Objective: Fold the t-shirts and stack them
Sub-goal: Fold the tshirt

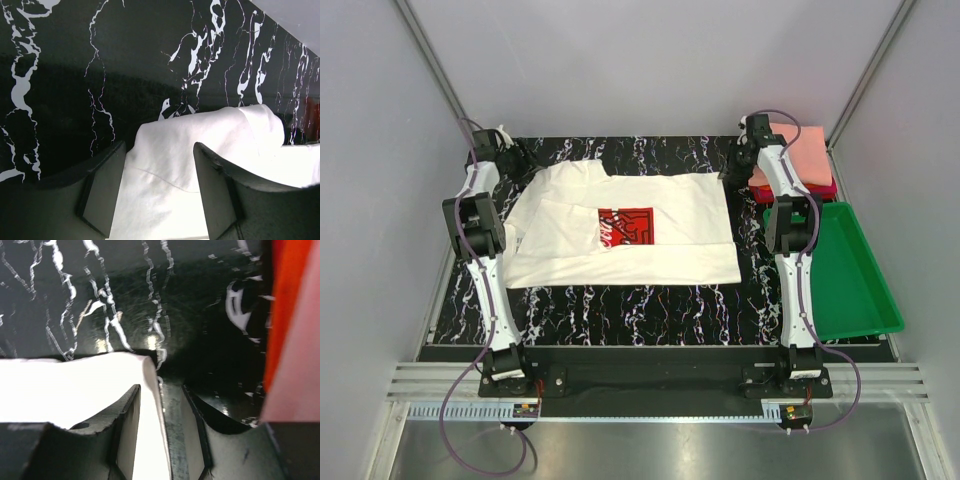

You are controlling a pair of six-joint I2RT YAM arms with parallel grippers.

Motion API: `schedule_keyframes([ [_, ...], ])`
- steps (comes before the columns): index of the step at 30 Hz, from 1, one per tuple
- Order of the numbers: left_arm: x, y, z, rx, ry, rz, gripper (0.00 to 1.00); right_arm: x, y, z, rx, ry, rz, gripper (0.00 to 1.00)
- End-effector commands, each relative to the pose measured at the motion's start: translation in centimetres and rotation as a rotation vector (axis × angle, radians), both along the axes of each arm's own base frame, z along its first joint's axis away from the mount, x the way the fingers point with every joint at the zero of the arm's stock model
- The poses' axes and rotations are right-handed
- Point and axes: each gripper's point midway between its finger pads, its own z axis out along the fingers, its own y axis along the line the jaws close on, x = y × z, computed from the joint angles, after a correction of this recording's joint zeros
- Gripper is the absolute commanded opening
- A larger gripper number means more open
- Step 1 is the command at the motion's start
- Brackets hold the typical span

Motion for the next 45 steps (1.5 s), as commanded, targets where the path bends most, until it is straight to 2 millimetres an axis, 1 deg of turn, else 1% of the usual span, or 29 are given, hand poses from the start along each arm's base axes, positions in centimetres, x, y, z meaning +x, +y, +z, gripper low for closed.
schedule_keyframes([
  [1,1.3,0.0,1.0,0.011,-0.063,-0.013,0.63,0.5,1.4,0.5,0.059,-0.029,0.068,0.44],
  [3,1.2,0.1,1.1,0.021,-0.069,-0.004,0.63,0.4,1.3,0.3,0.059,-0.022,0.057,0.45],
  [7,1.2,-0.1,1.1,0.009,-0.076,-0.023,0.59,0.8,1.4,1.0,0.071,-0.041,0.062,0.46],
  [10,1.3,-0.8,1.4,-0.012,-0.098,-0.059,0.51,1.0,1.7,2.0,0.083,-0.063,0.079,0.48],
  [13,1.4,-1.3,1.7,-0.030,-0.123,-0.091,0.45,1.1,1.9,2.2,0.091,-0.073,0.092,0.49],
  [19,1.5,-2.0,2.2,-0.061,-0.156,-0.139,0.27,1.4,1.6,0.5,0.075,-0.060,0.080,0.49],
  [21,1.5,-2.0,2.3,-0.065,-0.161,-0.143,0.20,1.7,1.6,0.6,0.078,-0.068,0.079,0.49],
  [22,1.5,-2.1,2.4,-0.073,-0.167,-0.151,0.17,1.7,1.7,0.2,0.082,-0.063,0.078,0.48],
  [23,1.5,-2.2,2.5,-0.075,-0.171,-0.154,0.14,1.7,1.9,0.1,0.093,-0.063,0.084,0.47],
  [24,1.5,-2.3,2.7,-0.081,-0.173,-0.156,0.07,1.8,2.0,0.2,0.097,-0.067,0.087,0.45],
  [25,1.5,-2.2,3.0,-0.090,-0.182,-0.161,0.03,1.9,2.0,0.1,0.098,-0.069,0.086,0.38],
  [26,1.5,-2.3,3.3,-0.099,-0.188,-0.161,0.00,1.9,2.0,0.1,0.093,-0.070,0.084,0.38],
  [27,1.5,-2.3,3.6,-0.121,-0.185,-0.154,0.00,2.0,1.8,0.0,0.087,-0.069,0.078,0.23],
  [29,1.5,-1.9,5.1,-0.158,-0.222,-0.159,0.00,2.2,1.2,0.8,0.058,-0.088,0.067,0.10],
  [30,1.1,-2.1,6.0,-0.200,-0.218,-0.153,0.00,2.4,1.1,1.1,0.047,-0.097,0.066,0.01],
  [31,1.0,-1.9,6.7,-0.206,-0.231,-0.144,0.00,2.6,0.9,2.3,0.041,-0.120,0.066,0.00],
  [33,0.9,-1.2,8.2,-0.209,-0.265,-0.126,0.00,2.8,0.2,3.4,0.024,-0.142,0.052,0.00],
  [34,0.7,-0.6,9.1,-0.193,-0.278,-0.107,0.00,2.9,0.0,4.9,0.021,-0.168,0.053,0.00],
  [35,0.5,-0.4,9.5,-0.187,-0.281,-0.101,0.00,3.0,-0.2,5.6,0.011,-0.184,0.054,0.00],
  [36,0.3,-0.2,9.8,-0.186,-0.285,-0.097,0.00,2.8,-0.5,5.6,0.006,-0.180,0.050,0.00],
  [37,0.0,-0.2,10.5,-0.186,-0.292,-0.099,0.00,2.8,-0.8,7.2,0.000,-0.210,0.050,0.00],
  [38,-0.2,0.2,11.0,-0.188,-0.296,-0.092,0.00,3.0,-0.9,7.9,-0.001,-0.234,0.054,0.00],
  [39,-0.3,0.4,11.4,-0.189,-0.308,-0.091,0.00,2.6,-0.8,7.4,0.002,-0.221,0.060,0.00],
  [40,-0.7,0.3,11.8,-0.194,-0.311,-0.092,0.00,2.9,-0.9,8.9,0.003,-0.260,0.065,0.00],
  [41,-0.9,0.4,11.9,-0.194,-0.315,-0.092,0.00,2.8,-0.8,9.2,0.003,-0.265,0.067,0.00],
  [42,-1.0,0.4,12.1,-0.196,-0.319,-0.094,0.00,2.3,-0.8,8.7,0.003,-0.251,0.072,0.00],
  [43,-1.4,0.2,12.3,-0.202,-0.317,-0.098,0.00,2.2,-0.7,9.6,0.004,-0.267,0.077,0.00],
  [44,-1.6,0.2,12.1,-0.205,-0.312,-0.098,0.00,2.2,-0.7,10.0,0.007,-0.283,0.081,0.00],
  [45,-1.9,0.0,12.1,-0.212,-0.306,-0.103,0.00,1.7,-0.7,9.0,0.006,-0.262,0.084,0.00],
])
